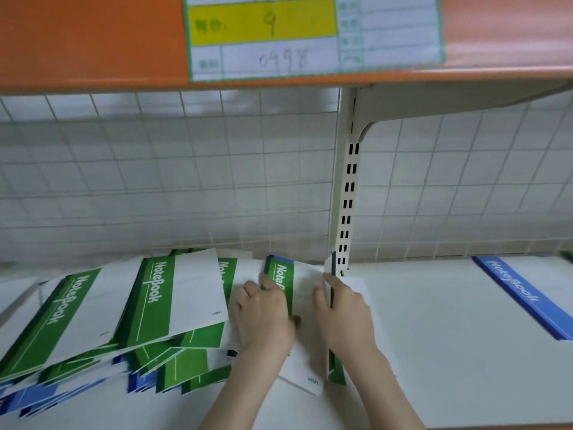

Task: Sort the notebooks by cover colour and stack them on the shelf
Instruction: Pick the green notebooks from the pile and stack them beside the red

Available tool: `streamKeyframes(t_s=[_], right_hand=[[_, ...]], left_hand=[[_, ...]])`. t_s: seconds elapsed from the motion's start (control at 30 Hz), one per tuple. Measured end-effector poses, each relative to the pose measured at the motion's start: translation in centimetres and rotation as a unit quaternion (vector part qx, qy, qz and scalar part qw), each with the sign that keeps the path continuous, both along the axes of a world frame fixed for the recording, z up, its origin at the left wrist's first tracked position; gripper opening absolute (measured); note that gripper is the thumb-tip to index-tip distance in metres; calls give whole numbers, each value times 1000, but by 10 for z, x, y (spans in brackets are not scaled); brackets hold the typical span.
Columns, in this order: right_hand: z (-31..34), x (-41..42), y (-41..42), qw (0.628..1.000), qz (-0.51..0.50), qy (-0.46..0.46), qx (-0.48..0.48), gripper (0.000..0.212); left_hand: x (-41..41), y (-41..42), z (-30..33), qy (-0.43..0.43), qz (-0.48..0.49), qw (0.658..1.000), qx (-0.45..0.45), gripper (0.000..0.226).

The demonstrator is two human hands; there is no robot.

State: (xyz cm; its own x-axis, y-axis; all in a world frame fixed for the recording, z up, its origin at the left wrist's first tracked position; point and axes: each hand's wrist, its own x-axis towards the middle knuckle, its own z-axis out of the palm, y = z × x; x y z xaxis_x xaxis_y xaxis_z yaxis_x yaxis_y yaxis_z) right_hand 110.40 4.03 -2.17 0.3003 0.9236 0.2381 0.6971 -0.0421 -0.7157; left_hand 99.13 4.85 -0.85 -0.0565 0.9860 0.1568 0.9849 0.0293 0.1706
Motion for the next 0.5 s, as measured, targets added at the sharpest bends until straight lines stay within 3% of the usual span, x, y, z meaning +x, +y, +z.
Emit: streamKeyframes(t_s=[0.1,0.17,0.23,0.4,0.5], right_hand=[[5,-3,-5,1000,1,22,8,45],[14,-7,-6,999,16,38,18,46],[23,-12,-4,996,37,69,32,34],[35,-13,4,999,39,-9,2,37],[32,-3,11,999,44,10,-30,24]], left_hand=[[-15,2,5,-170,-90,981,22,54],[-16,-3,3,-325,-165,931,1,47],[-9,-8,-1,-414,-205,886,-42,49],[-2,-10,-9,-502,-249,822,-96,33],[-9,-10,-4,-468,-287,831,-89,19]])
